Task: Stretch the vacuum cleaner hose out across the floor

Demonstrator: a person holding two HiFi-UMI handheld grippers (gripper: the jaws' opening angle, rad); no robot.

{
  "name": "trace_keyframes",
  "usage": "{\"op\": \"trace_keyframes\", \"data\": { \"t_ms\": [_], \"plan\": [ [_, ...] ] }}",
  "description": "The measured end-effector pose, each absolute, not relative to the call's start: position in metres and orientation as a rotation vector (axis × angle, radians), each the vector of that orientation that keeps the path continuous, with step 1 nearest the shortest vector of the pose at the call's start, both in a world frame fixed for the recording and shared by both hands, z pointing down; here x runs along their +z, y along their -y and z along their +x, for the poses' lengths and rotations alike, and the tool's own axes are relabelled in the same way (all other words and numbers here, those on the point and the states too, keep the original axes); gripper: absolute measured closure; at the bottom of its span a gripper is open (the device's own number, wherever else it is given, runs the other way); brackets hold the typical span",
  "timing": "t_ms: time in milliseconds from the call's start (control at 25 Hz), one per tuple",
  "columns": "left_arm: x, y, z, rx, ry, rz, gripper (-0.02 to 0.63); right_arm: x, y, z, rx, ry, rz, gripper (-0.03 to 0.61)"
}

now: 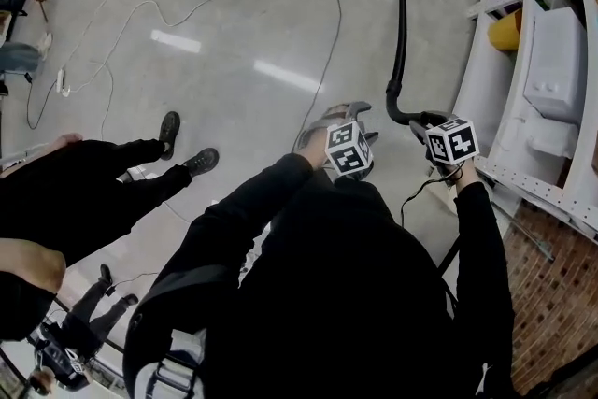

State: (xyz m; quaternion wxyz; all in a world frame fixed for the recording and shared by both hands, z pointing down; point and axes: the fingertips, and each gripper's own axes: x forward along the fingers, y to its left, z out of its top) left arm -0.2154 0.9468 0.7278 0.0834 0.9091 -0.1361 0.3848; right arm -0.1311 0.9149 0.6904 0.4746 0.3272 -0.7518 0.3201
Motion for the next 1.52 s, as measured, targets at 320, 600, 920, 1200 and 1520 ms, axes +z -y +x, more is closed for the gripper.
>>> {"op": "trace_keyframes", "data": {
  "t_ms": [320, 600, 920, 1200, 1520],
  "plan": [
    [0.779, -1.028, -0.297, 1.182, 0.426, 2.268, 0.342, 0.817, -0.967, -0.078, 0.87, 1.846, 0.858, 0.423],
    [0.831, -1.055, -0.291, 1.213, 0.409, 2.126, 0.342, 0.947, -1.004, -0.064, 0.987, 1.836, 0.867, 0.423],
    [0.864, -1.057, -0.262, 1.137, 0.453, 2.098, 0.342, 1.071, -1.053, -0.067, 1.091, 1.788, 0.808, 0.423],
    [0.933, -1.076, -0.265, 1.116, 0.454, 2.0, 0.342, 1.141, -1.066, -0.08, 1.106, 1.762, 0.752, 0.423],
    [0.964, -1.084, -0.27, 0.993, 0.509, 1.912, 0.342, 1.177, -1.068, -0.107, 1.145, 1.749, 0.721, 0.415]
  ]
}}
